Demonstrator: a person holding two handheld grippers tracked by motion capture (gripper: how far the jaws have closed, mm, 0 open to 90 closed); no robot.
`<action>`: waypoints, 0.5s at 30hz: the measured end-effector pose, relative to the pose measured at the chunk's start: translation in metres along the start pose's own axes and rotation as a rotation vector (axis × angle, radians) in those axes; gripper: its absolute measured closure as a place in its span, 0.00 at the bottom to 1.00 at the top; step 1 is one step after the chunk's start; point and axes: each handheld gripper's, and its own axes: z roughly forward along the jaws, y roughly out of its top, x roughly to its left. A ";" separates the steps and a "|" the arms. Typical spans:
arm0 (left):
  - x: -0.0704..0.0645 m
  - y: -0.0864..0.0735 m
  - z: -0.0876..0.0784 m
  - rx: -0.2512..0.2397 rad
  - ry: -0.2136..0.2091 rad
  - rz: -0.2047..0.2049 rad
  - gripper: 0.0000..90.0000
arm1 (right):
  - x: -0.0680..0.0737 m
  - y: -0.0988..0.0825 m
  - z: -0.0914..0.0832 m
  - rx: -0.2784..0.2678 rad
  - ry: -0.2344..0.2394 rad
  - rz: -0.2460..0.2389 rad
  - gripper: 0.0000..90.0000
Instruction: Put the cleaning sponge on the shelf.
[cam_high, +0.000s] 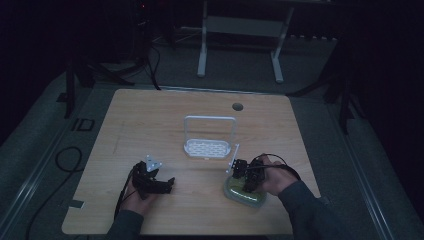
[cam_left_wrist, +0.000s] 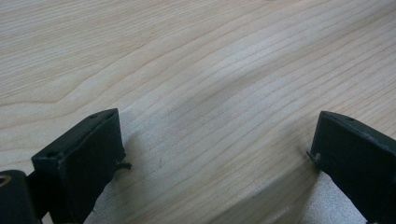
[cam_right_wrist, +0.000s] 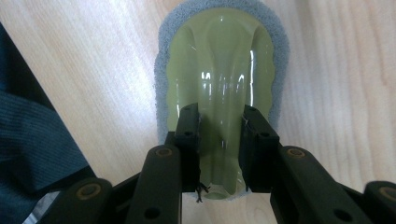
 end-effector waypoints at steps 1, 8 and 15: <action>0.000 0.000 0.000 0.000 0.000 0.000 0.03 | 0.000 0.001 -0.001 -0.005 -0.002 0.000 0.79; 0.000 0.000 0.000 -0.001 0.000 -0.001 0.03 | -0.004 0.006 -0.004 -0.028 -0.025 -0.005 0.79; 0.000 0.000 0.000 -0.001 0.000 -0.003 0.03 | -0.006 0.012 -0.007 -0.044 -0.054 -0.016 0.80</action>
